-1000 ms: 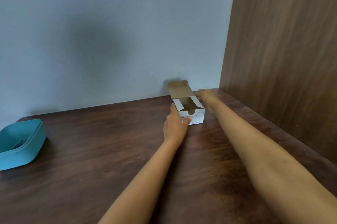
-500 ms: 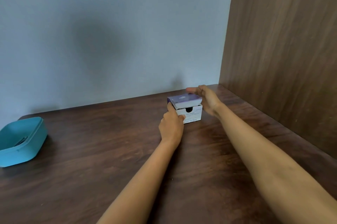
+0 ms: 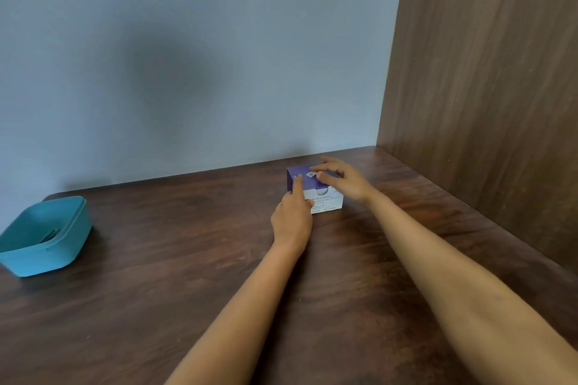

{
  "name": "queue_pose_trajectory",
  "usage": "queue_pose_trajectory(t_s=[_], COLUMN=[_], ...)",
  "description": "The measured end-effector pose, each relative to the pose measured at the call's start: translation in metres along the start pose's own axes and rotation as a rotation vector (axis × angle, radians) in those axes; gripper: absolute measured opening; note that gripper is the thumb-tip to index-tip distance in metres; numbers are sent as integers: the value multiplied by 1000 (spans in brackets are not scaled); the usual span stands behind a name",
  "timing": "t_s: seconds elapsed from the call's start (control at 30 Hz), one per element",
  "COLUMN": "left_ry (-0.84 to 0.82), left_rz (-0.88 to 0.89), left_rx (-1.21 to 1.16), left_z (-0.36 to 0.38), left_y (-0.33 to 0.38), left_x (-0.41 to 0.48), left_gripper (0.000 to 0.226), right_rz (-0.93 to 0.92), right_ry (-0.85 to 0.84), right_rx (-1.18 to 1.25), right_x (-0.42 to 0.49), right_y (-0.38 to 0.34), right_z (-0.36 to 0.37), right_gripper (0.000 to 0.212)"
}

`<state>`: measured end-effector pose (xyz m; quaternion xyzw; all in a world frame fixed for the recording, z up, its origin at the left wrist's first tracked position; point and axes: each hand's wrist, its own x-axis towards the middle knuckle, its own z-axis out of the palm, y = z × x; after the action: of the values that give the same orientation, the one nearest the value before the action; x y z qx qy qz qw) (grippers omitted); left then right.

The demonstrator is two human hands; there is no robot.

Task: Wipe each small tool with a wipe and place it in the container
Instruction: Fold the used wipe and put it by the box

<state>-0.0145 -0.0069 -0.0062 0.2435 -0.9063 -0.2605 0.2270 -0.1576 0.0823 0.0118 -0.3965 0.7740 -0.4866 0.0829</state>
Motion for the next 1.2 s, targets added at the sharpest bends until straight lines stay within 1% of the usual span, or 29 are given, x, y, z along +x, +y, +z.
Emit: queue_pose_trajectory(t_s=[0.07,0.13,0.23,0.3,0.4,0.5,0.6,0.73,0.83,0.97,1.07,1.13,1.2], left_ry=[-13,-30,-76,-71,14,170,315,416,488,523,511,510,518], left_rz=[21,32,42,36,-2,-48,-158,-342,-439,-525,-574,-596,-611], left_rx=[41,47,-22,-45,38,201,266,348,365,327,270,230,201], left_z=[0,-1,-6,-14,-35,-65,-101,-149,-181,-212,-222,-224,-224], left_y=[-3,-4,-5,-9,-23,-48,-80,-132,-172,-211,-227,-234,-238], left_x=[-1,-3,-6,-9,-12,-18,-30,-48,-60,-66,-64,-62,-60], left_gripper=[57,59,72,81,85,83,83,92,101,117,127,129,128], right_rz=[5,20,11,3,-28,-39,-59,-94,-124,-105,-61,1,102], right_ry=[-2,0,-3,4,38,133,198,217,255,287,333,403,442], right_rx=[-99,-152,-277,-362,-432,-383,-366,-387,-390,-472,-631,-747,-818], right_x=[-3,-5,-6,-5,-7,-14,-22,-30,-34,-37,-38,-40,-45], right_y=[-2,-7,-17,-21,-25,-38,-56,-72,-78,-80,-77,-73,-68], right_z=[0,0,-1,1,8,18,33,58,77,98,105,107,107], right_gripper=[28,31,37,40,43,45,45,41,38,42,46,49,59])
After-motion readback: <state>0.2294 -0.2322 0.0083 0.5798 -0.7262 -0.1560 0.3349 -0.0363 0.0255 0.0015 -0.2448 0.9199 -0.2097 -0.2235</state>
